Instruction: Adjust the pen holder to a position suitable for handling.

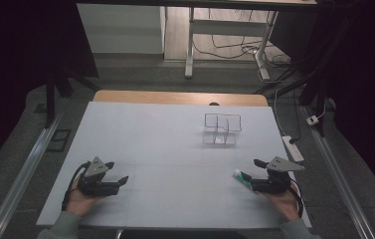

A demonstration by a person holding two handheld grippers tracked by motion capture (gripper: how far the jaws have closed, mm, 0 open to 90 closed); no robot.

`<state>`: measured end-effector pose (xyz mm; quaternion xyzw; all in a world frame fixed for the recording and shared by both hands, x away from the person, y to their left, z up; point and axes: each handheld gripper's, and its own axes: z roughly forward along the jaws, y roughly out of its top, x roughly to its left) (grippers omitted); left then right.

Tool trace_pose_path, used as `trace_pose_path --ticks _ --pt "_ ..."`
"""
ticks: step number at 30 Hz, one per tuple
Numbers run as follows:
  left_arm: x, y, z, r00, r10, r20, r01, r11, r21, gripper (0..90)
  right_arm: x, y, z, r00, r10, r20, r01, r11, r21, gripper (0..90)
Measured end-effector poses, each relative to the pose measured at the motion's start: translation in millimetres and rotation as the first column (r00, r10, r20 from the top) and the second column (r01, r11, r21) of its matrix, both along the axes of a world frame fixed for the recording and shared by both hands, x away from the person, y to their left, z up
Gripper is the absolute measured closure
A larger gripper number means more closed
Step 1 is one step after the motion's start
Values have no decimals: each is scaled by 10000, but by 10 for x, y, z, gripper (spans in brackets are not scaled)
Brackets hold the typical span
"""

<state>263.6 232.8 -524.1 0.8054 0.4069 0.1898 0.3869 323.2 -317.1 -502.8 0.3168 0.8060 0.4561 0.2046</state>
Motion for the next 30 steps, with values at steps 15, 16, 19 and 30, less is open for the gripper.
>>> trace_pose_path --ticks 15,16,19,30 --pt "-7 -7 7 10000 12 29 -12 10000 49 238 -7 22 -9 10000 -5 97 6 10000 -64 251" --pt "-7 -8 7 10000 8 28 -8 10000 59 238 -7 22 -10 10000 6 91 -6 10000 -43 251" --pt "-8 -10 6 10000 -3 21 3 10000 76 236 -8 24 -9 10000 -17 97 17 10000 -68 251" --pt "9 -15 7 10000 26 -14 -26 10000 19 220 -11 19 -5 9999 -91 79 92 9999 -118 251"
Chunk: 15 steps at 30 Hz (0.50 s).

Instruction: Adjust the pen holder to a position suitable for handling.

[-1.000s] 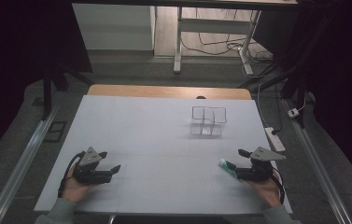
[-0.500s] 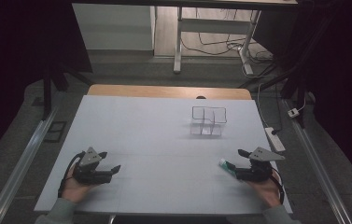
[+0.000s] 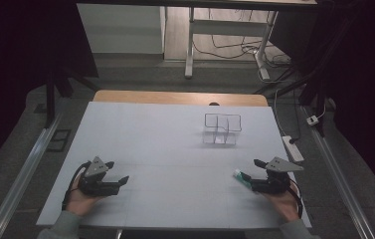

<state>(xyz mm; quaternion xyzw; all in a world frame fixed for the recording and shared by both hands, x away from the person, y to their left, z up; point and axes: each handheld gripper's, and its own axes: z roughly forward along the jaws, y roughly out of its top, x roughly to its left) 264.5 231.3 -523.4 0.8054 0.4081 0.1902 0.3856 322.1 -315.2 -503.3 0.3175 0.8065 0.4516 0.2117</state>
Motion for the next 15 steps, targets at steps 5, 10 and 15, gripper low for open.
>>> trace_pose_path --ticks 5,10,15 --pt "9 -9 1 10000 -55 -21 55 10000 -39 204 8 -4 8 10000 -86 13 86 10000 7 251" --pt "10 -10 1 10000 -59 -24 58 9999 -84 196 40 -6 33 9997 -260 34 260 9997 -22 252" --pt "-2 -12 2 9999 -89 -50 89 9999 -58 192 80 11 74 9994 -325 102 325 9995 -4 255"
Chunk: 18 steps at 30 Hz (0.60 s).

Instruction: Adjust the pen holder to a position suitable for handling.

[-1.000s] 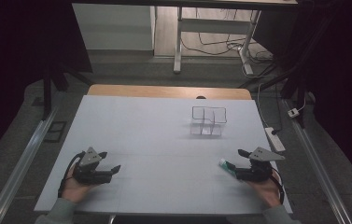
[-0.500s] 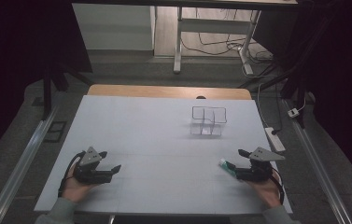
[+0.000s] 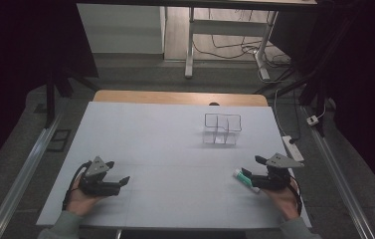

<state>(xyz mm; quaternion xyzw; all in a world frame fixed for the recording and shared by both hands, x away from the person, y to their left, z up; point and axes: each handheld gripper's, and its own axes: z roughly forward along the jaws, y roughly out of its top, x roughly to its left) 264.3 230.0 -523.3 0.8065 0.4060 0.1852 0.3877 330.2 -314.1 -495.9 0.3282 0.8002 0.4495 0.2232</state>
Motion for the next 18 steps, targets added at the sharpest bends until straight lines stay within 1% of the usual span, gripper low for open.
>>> trace_pose_path --ticks 10,16,18 --pt "-12 -3 1 10000 4 -11 -4 10000 -8 188 81 47 62 9999 -99 -25 98 9999 -105 257" --pt "-9 -6 -1 10000 10 -20 -10 10000 2 188 155 72 130 9996 -295 -8 295 9994 -183 259" --pt "-11 -8 -1 10000 1 -20 -1 10000 7 188 168 76 140 9996 -295 9 295 9995 -136 259"
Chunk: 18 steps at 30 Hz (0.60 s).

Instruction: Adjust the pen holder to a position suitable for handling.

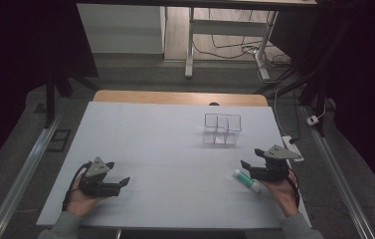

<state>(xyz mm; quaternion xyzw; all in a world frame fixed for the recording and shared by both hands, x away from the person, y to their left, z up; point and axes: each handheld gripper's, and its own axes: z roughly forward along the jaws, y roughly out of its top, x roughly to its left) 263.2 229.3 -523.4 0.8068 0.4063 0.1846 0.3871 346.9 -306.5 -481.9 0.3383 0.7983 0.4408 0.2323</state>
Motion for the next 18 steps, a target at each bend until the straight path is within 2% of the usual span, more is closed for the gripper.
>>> trace_pose_path --ticks 8,13,18 --pt "0 -7 2 10000 23 -13 -23 10000 7 184 136 31 162 9997 -249 -52 250 9996 142 259" --pt "0 -11 4 10000 18 -12 -18 10000 37 184 194 33 205 9988 -467 -148 470 9987 198 258" --pt "-1 -11 5 10000 23 -5 -23 10000 47 185 325 69 261 9973 -694 -238 698 9974 170 258"
